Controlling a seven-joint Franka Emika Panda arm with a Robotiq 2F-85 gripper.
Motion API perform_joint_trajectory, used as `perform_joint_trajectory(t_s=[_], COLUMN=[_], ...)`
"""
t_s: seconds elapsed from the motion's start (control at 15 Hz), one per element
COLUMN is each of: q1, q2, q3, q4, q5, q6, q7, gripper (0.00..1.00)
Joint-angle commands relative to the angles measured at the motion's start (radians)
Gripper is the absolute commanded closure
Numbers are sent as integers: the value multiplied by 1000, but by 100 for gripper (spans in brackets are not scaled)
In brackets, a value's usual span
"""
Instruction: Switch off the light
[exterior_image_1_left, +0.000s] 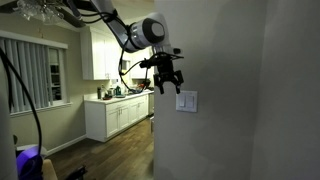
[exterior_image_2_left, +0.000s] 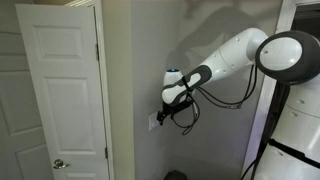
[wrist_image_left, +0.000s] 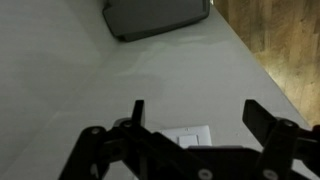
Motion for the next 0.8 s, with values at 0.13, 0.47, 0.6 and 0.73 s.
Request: perform_joint_trajectory(t_s=[0.13,0.47,0.6,0.73], q1=[-24,59,61,58], q2=[18,97,110,121], q3=[-33,-23,18,46], q4=[-135,-155,-129,-98], q5=[73,478,644,801], q6=[448,608,594,578], q7=[-154,-475,-619,-768], gripper=[0,36,50,63])
